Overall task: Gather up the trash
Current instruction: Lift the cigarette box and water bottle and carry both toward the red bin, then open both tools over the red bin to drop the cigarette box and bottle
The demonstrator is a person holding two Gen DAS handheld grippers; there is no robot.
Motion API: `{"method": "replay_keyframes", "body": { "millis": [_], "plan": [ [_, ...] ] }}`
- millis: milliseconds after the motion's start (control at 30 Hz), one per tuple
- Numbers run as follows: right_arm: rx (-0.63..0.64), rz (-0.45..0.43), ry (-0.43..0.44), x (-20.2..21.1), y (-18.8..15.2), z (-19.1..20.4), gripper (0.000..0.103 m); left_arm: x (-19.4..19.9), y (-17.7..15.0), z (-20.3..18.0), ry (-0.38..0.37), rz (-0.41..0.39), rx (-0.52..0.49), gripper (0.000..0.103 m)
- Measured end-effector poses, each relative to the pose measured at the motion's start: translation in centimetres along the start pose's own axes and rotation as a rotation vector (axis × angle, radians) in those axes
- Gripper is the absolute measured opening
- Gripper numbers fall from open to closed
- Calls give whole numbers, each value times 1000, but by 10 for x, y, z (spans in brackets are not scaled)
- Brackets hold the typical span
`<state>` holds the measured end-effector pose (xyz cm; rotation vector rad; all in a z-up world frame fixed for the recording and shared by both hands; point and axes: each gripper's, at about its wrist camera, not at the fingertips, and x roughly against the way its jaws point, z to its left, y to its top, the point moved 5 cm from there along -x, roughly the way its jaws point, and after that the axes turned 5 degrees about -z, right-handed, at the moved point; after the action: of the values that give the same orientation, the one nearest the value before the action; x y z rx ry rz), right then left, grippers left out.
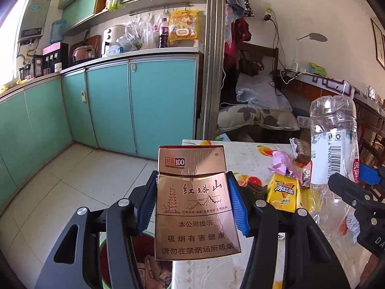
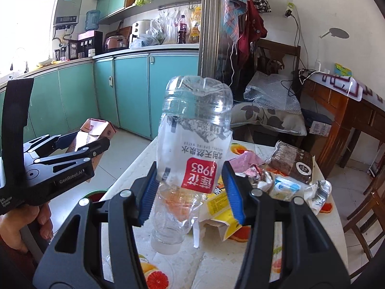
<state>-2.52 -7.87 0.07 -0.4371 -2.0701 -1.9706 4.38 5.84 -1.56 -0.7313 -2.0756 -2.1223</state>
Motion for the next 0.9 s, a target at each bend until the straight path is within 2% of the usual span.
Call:
{"method": "replay_keyframes", "body": {
  "millis": [467, 767, 900],
  "plan": [
    [27, 12, 30, -30, 12, 43, 51, -12, -24, 51, 70, 60, 70, 53],
    [7, 30, 57, -35, 13, 50, 51, -15, -26, 61, 57, 73, 88, 53],
    [7, 45, 75, -38, 12, 53, 51, -18, -30, 74, 86, 94, 97, 53]
  ]
}}
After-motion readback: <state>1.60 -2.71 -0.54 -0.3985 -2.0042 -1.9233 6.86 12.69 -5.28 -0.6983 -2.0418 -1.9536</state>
